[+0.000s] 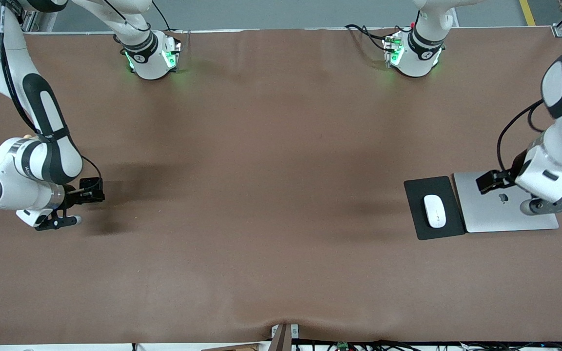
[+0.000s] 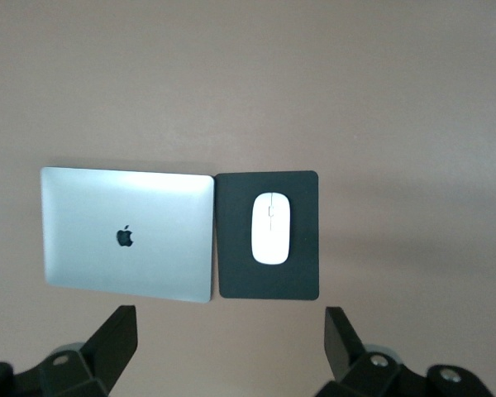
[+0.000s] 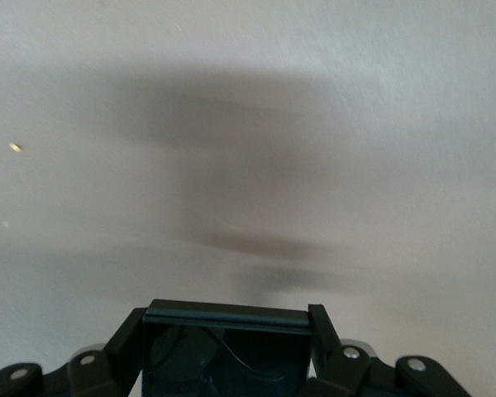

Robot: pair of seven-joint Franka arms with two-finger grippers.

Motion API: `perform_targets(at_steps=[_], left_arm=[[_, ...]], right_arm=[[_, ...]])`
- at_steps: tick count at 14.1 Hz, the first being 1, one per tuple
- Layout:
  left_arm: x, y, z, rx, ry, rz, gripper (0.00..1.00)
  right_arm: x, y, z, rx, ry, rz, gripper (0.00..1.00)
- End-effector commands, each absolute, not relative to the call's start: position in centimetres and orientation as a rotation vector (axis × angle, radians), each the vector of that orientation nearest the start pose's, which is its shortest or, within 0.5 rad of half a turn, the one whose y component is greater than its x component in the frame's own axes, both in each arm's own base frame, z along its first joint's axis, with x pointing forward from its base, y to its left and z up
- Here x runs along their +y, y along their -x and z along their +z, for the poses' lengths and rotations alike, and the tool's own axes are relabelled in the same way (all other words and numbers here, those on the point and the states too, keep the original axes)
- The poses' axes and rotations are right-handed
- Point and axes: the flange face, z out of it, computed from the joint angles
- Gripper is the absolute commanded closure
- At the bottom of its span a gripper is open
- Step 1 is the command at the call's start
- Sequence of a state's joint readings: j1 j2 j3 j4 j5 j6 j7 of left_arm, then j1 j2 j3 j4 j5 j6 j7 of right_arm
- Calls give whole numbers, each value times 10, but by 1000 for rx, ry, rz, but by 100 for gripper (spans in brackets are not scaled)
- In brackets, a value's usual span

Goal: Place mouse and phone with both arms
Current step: 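Open the left gripper and withdraw while the right gripper carries the phone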

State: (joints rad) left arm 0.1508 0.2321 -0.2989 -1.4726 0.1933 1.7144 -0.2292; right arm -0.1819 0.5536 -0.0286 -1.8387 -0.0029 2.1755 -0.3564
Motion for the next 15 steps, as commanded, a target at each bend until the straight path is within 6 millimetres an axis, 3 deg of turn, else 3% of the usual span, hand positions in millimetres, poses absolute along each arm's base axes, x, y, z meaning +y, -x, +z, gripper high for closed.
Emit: perform_targets(at_steps=[1,4,6,9,13,14,15], left_arm=[[-59,-603,595,-42,3038,-83,0],[-63,-576,628,-3,3045,-69,0],[-68,-560,646,15,3067,-68,0],[-71,-540,659,63,3093,-27,0],[-77,-524,659,75,3089,-6,0],[-81,-520,662,75,3088,-14,0],[-85,-519,662,77,3088,-14,0]], right_arm=[[-149,-591,220,-195,3102,340,100],[-157,-589,218,-194,3122,347,100],[-157,-581,207,-159,3135,323,100],[-158,-571,196,-151,3143,304,100],[-169,-567,189,-119,3145,297,100],[-168,-565,186,-120,3144,302,90],[-166,-564,185,-127,3142,306,46]])
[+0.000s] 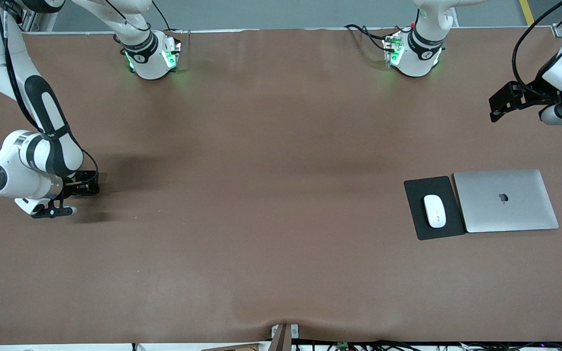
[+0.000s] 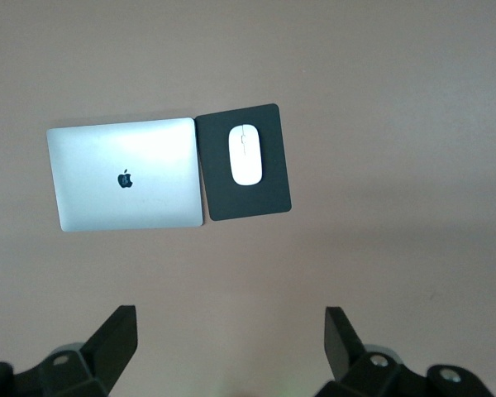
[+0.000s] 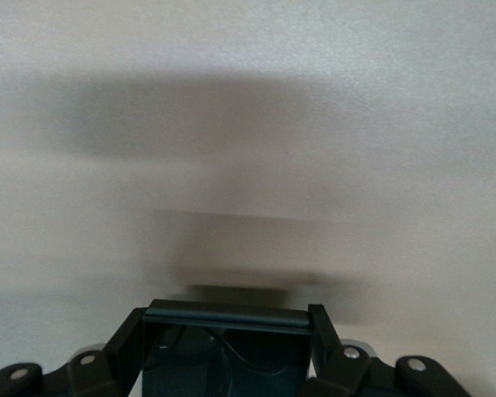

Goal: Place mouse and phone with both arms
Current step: 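Place the black phone beside the green plush toy with the right gripper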

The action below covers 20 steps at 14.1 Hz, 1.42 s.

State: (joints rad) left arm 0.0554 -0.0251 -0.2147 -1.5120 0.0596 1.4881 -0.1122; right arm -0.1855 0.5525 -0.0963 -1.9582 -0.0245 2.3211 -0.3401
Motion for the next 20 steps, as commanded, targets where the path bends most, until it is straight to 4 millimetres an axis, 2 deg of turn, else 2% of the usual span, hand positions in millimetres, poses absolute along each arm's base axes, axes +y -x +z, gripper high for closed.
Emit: perform_targets(at_steps=[1,5,8,11,14,17,20], left_arm=[[-86,-518,662,63,3092,-11,0],[-88,-521,657,43,3114,14,0],[-74,-522,657,5,3113,32,0],[-66,-520,655,-20,3110,75,0],[-55,-521,657,-51,3112,71,0],[-57,-518,658,-51,3109,68,0],[-58,-518,658,-51,3109,66,0]], right_arm=[[-165,-564,185,-129,3142,306,2],[-158,-568,193,-145,3136,326,0],[-134,-589,227,-190,3131,363,0],[-97,-604,279,-157,3141,390,0],[-69,-603,333,-59,3150,347,0],[-64,-598,398,-37,3119,248,0],[-64,-572,470,-19,3089,189,0]])
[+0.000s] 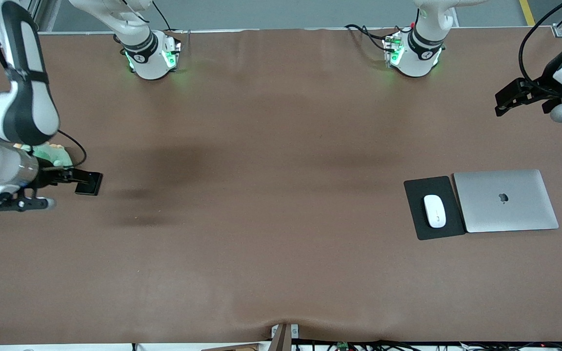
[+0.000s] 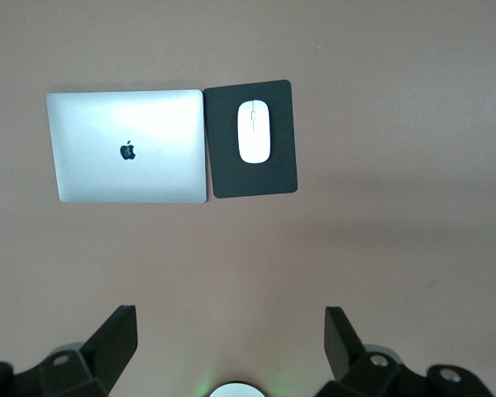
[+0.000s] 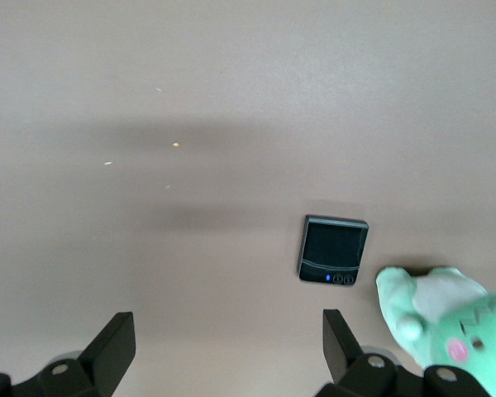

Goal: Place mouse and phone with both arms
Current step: 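Place the black phone beside the green plush toy with the right gripper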

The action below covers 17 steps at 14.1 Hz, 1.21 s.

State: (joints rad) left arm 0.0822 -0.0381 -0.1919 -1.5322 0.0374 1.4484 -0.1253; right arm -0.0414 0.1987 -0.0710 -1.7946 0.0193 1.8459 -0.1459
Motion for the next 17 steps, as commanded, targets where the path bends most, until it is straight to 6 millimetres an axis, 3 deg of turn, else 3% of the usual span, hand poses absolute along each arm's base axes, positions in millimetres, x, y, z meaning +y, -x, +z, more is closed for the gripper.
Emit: perform_targets(at_steps=[1,4,6,9,12,17], left_arm=[[-59,-518,659,-49,3109,66,0],[-59,-517,660,-25,3109,61,0],[-59,-517,661,-30,3109,59,0],[-60,-517,660,-13,3110,59,0],[-60,-517,661,-8,3108,56,0],[-64,-515,661,-6,3107,68,0]], right_arm=[[-58,-562,488,-17,3085,207,0],[-49,-539,526,-17,3079,208,0],[-35,-522,550,76,3080,221,0],[-14,-503,585,48,3092,160,0],[-12,-497,608,47,3092,141,0],[-8,-498,630,24,3099,99,0]])
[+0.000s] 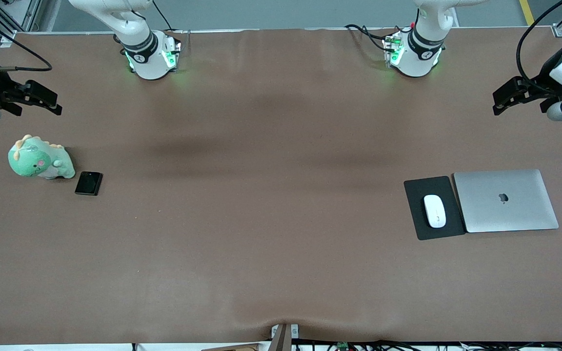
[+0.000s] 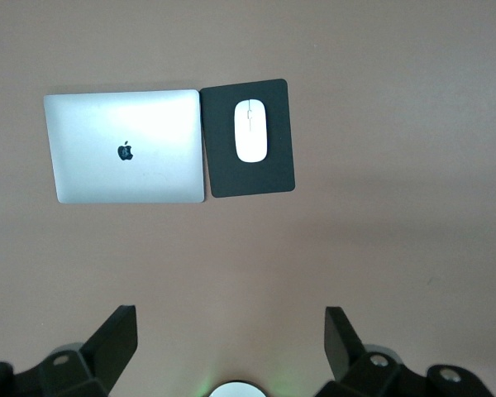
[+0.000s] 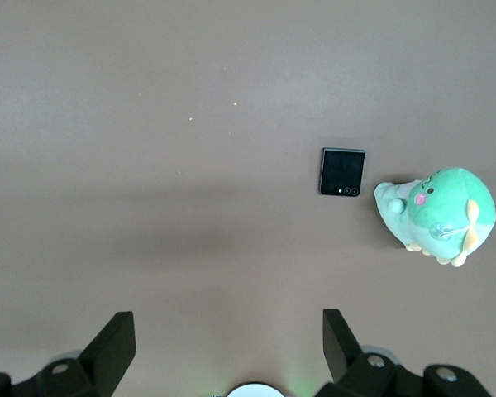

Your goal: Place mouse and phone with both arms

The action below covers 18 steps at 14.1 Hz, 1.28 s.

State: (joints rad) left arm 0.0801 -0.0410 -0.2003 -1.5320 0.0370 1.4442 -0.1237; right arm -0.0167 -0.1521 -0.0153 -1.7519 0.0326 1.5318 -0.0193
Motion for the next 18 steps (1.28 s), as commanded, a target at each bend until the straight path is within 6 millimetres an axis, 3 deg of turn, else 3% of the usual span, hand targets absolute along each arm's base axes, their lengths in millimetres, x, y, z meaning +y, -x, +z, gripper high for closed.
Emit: perform_targets(at_steps=[1,7,11,18], left_arm=[[-63,-515,662,-2,3107,68,0],[-59,-517,661,-9,3108,78,0],[-58,-519,666,-26,3108,56,0],[-57,-519,667,-49,3100,54,0]], right_arm=[[-8,-496,633,27,3098,118,0],[-12,-494,633,21,3094,160,0],[-12,-516,632,15,3103,156,0],[-14,-517,631,20,3105,158,0]])
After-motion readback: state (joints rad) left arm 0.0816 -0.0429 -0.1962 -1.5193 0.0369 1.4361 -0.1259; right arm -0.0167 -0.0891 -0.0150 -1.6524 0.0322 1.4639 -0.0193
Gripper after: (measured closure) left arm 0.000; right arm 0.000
